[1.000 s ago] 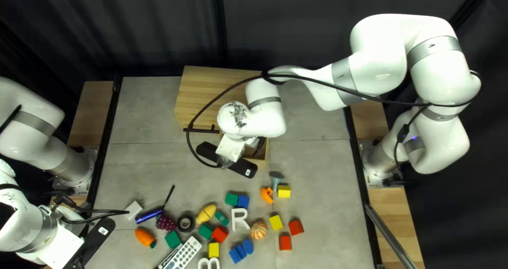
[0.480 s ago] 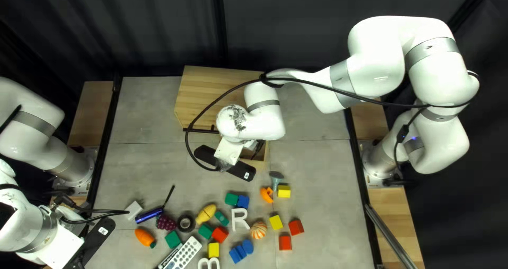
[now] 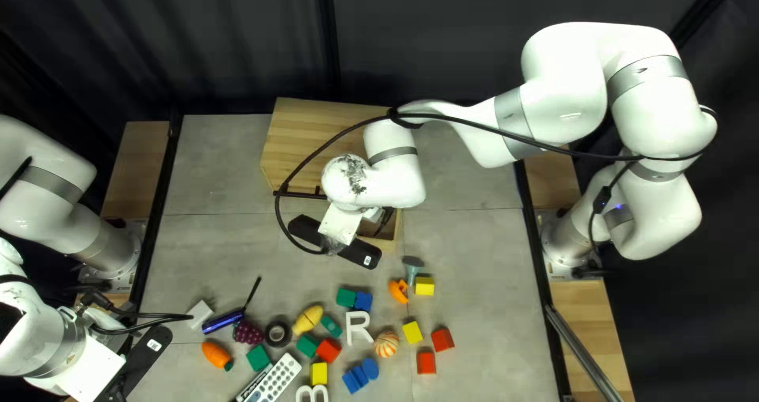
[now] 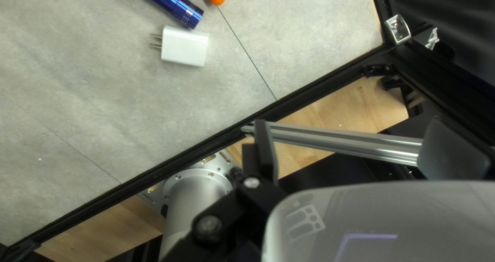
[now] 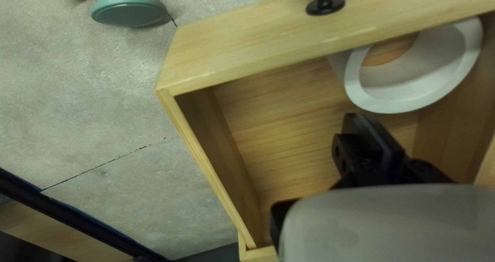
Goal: Open drawers and place objects into drawer and close
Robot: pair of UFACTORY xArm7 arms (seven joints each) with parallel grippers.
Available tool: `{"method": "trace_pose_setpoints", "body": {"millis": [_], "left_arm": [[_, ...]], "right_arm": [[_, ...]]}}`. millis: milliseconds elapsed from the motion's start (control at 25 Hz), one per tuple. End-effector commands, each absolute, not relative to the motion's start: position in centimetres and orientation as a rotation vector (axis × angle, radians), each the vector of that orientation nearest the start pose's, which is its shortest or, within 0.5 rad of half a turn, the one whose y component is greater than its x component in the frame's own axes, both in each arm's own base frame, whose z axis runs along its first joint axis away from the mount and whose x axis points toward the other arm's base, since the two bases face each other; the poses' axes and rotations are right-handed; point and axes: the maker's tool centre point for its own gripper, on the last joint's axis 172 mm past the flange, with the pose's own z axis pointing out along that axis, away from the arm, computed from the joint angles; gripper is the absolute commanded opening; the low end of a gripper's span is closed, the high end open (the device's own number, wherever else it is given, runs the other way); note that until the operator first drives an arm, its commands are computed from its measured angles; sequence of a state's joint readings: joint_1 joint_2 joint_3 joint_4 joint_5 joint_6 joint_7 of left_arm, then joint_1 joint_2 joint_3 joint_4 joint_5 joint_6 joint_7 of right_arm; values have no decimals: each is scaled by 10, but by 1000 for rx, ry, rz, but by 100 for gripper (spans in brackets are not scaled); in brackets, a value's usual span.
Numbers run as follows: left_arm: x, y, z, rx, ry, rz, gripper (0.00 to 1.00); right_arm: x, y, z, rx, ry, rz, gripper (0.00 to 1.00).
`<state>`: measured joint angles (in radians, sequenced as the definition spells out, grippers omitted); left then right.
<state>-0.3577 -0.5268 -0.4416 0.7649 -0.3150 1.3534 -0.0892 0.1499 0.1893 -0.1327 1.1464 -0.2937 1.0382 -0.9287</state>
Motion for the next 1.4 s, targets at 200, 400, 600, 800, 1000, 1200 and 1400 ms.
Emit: {"method": "trace_pose_setpoints", "body": {"millis": [200,400,600,800,1000,1200,1400], "left_arm": [[180,-263,236,-3053,881,193,100],[180,-263,236,-3053,881,193,100],[180,-263,236,-3053,881,193,100],[180,-263,236,-3053,881,193,100],[180,-263,236,-3053,881,193,100],[180,-263,236,-3053,881,193,100],[180,-263,236,-3053,881,193,100]], "right_arm": [[471,-47,189,-2911,-1604,401,0],[460,-20,209,-2984,-1473,361,0],[439,14,231,-3072,-1303,263,0],[423,61,247,-3117,-1193,207,0],[417,98,240,-3114,-1163,186,0],[421,121,236,-3106,-1153,163,0],[431,160,235,-3100,-1174,115,0]]}}
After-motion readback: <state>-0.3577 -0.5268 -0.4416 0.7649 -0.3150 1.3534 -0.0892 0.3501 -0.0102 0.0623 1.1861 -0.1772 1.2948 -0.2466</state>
